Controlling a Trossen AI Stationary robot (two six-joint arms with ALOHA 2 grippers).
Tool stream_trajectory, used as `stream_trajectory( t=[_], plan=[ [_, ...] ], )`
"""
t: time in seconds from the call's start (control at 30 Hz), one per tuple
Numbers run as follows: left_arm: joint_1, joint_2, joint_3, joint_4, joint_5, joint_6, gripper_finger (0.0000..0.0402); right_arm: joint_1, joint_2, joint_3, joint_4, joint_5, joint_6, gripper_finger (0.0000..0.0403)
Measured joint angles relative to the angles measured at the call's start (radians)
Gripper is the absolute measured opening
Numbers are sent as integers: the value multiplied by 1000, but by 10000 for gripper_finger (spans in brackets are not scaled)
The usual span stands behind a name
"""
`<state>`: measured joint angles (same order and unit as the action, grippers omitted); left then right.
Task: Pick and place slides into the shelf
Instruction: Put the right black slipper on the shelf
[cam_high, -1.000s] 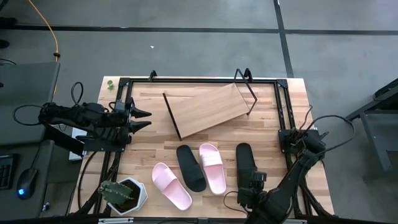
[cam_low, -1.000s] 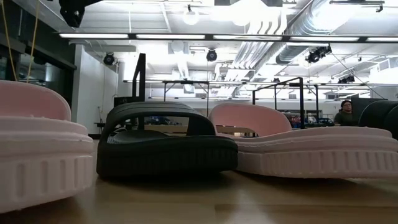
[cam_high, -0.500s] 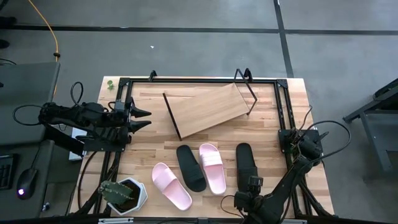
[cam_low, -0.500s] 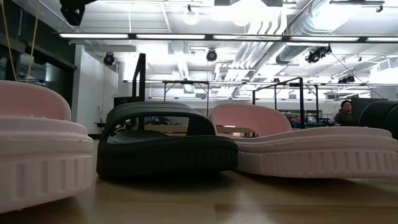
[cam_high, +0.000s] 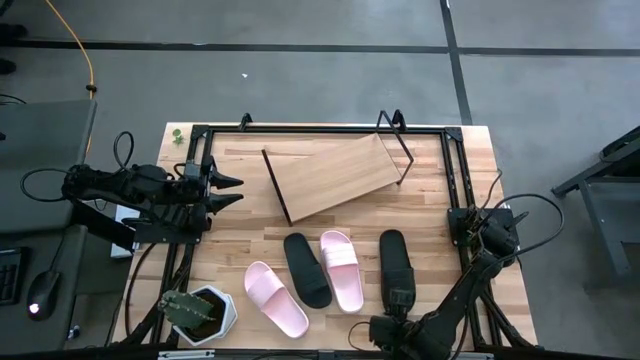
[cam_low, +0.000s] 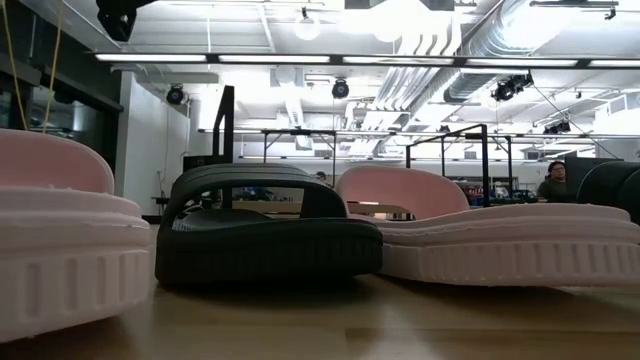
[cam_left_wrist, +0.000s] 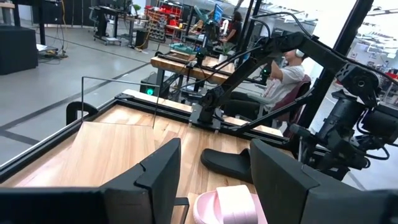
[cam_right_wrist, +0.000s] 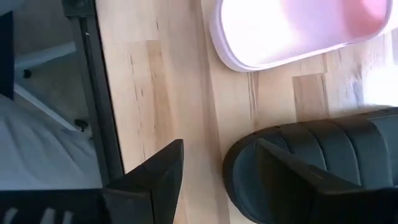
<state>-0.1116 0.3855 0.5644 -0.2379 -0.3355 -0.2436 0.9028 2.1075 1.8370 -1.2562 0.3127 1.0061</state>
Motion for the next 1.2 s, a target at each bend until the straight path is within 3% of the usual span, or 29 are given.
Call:
stream_trajectory(
  t=[0.37,0.6,1.2],
  plan=[
    [0,0,0,0,0,0,177,14,20,0,-110,87,32,188],
    [0,0,0,0,0,0,177,14,74,0,-113,8,44,188],
    [0,0,0,0,0,0,177,14,75,0,-33,6,64,188]
  ],
)
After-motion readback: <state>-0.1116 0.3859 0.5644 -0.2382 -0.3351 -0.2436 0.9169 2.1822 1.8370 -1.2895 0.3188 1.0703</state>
